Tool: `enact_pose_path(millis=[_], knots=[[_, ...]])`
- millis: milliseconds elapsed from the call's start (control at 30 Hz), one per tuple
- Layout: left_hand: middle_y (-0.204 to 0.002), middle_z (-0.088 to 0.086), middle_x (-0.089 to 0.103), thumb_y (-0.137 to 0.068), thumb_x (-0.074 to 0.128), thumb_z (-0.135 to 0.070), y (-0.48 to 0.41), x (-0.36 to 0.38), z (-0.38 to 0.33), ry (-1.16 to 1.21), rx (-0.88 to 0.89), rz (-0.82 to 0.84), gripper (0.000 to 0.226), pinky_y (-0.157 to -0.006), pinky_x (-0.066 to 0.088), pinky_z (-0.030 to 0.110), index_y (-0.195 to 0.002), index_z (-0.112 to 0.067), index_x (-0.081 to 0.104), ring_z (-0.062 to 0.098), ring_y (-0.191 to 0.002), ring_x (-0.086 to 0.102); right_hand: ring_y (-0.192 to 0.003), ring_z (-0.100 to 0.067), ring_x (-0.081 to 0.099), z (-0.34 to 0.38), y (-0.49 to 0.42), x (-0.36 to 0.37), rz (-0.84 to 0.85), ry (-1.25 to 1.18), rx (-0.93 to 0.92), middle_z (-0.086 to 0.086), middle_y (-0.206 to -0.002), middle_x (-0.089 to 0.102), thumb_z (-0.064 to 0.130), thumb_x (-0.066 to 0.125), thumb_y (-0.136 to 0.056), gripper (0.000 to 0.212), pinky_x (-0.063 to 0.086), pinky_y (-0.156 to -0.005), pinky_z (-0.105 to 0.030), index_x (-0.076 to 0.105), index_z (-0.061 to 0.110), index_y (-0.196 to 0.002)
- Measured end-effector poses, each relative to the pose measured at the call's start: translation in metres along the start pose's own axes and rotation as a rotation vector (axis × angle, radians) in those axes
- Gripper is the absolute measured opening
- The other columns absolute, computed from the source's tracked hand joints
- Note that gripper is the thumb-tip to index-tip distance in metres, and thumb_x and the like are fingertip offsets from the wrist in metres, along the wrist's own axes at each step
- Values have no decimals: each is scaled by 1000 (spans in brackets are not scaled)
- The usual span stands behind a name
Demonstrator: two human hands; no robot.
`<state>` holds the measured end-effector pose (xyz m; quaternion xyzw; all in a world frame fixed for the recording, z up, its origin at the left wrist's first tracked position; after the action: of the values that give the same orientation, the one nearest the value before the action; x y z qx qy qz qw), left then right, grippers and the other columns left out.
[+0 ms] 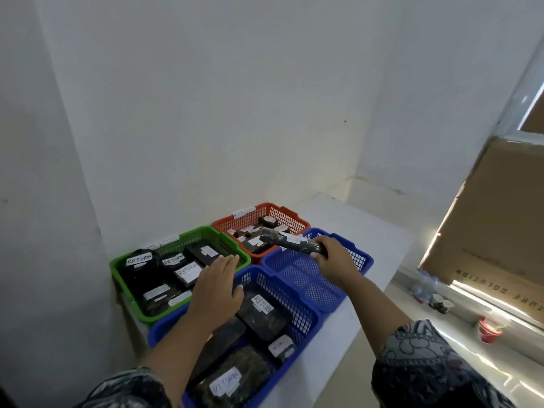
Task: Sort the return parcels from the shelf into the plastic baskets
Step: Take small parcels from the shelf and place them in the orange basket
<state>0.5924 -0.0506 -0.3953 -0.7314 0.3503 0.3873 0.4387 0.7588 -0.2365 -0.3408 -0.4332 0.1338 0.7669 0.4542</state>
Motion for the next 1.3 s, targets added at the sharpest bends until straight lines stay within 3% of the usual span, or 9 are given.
enact_pose_path(millis=[133,233,400,600,867,1033,1167,1300], knots=[[-142,5,42,-87,54,-26,-43,27,18,-16,-68,-12,61,-110,32,37,-142,-9,36,20,-132,37,-81,-4,52,-27,-63,17,40,-34,-18,4,-101,57,15,56,-94,20,38,-64,-16,53,23,-112],[-141,5,44,-85,56,-26,-78,54,35,-30,-131,-15,61,-109,34,38,-141,-10,37,20,-131,39,-87,-6,53,-52,-121,41,94,-49,-28,3,-109,56,16,57,-94,26,40,-73,-19,52,20,-119],[-144,5,40,-87,53,-26,-130,104,63,-41,-333,6,60,-111,30,36,-142,-10,36,21,-134,34,-94,-12,48,-94,-222,92,294,13,-108,-3,-115,53,16,57,-94,30,37,-82,-24,51,13,-124],[-142,11,43,-88,55,-25,-181,141,81,-56,-503,21,58,-110,29,37,-140,-6,38,24,-132,37,-101,-11,49,-122,-298,136,494,91,-225,0,-119,53,17,58,-93,29,39,-87,-24,52,20,-122],[-146,9,35,-90,53,-25,-235,181,110,24,-781,-67,59,-108,33,43,-142,-8,33,24,-134,32,-116,-14,49,-135,-334,179,833,158,-372,3,-131,48,24,57,-93,37,41,-102,-32,47,25,-130],[-144,9,34,-85,51,-31,-243,198,130,70,-958,-124,57,-98,43,50,-136,-10,37,28,-128,40,-120,-18,41,-142,-348,190,906,243,-397,0,-127,40,31,63,-89,44,36,-107,-36,51,27,-131],[-141,11,37,-87,49,-22,-244,206,132,80,-1001,-171,52,-94,45,50,-136,-8,37,29,-123,44,-117,-23,45,-139,-354,201,992,246,-332,-2,-122,35,28,67,-87,45,40,-103,-31,54,26,-130],[-147,12,31,-93,43,-17,-241,212,132,65,-985,-219,54,-99,43,46,-144,-7,27,29,-129,39,-113,-23,52,-131,-352,215,1072,178,-278,-6,-128,46,10,68,-85,45,50,-89,-27,58,21,-127]])
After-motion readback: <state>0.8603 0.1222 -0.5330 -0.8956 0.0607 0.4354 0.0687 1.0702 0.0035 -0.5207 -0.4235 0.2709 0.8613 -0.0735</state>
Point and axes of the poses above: each hand's wrist, its own y-axis away from the middle knuckle, its own x-axis out of the palm, z = x × y, the point moved 5 cm from there along -y, towards the middle knuckle
